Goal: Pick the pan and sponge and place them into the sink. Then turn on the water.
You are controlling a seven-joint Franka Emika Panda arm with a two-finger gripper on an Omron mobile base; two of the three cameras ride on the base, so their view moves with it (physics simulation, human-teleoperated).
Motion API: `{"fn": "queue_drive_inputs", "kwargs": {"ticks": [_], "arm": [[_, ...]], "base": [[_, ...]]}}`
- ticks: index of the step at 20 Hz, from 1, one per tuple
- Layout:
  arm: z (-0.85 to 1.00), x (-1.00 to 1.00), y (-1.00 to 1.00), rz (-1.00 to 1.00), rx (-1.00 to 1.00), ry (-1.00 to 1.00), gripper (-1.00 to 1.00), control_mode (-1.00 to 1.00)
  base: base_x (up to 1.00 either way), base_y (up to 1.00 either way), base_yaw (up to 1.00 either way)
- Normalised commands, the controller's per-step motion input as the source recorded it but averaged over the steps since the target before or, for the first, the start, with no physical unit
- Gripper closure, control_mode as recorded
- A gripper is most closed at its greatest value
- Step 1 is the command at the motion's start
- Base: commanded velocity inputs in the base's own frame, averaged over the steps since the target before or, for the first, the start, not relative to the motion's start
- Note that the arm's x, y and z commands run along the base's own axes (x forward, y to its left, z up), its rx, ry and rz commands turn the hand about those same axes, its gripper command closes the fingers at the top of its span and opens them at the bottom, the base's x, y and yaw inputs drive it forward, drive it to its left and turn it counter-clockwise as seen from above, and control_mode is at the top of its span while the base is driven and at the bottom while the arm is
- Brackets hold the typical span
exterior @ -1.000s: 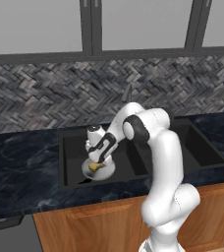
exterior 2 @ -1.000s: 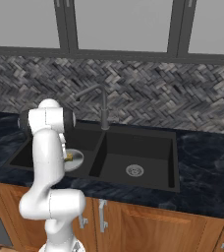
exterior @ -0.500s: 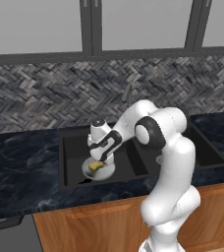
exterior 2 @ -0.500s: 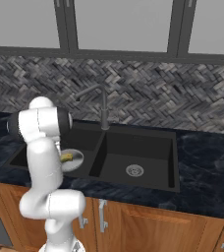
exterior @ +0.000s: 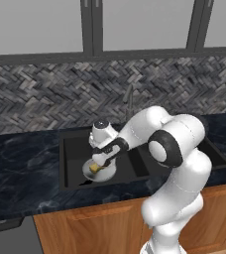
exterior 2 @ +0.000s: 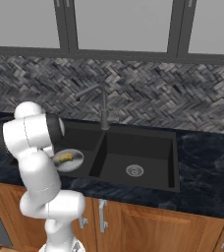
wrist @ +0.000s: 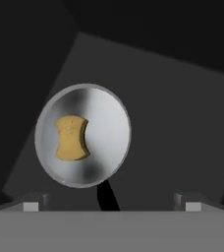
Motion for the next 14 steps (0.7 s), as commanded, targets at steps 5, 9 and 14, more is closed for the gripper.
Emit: {"fn": "queue_drive_inputs", "kwargs": {"ticks": [5, 9, 14], "arm": [[0.43, -0.41, 0.11, 0.00, -0.01, -0.15, -1.00, -1.00], [0.36, -0.38, 0.01, 0.01, -0.04, -0.18, -1.00, -1.00], [0.39, -0.34, -0.05, 0.04, -0.06, -0.17, -1.00, -1.00]], "base": [[0.00, 0.00, 0.00], [0.00, 0.00, 0.00], [0.00, 0.00, 0.00]]}}
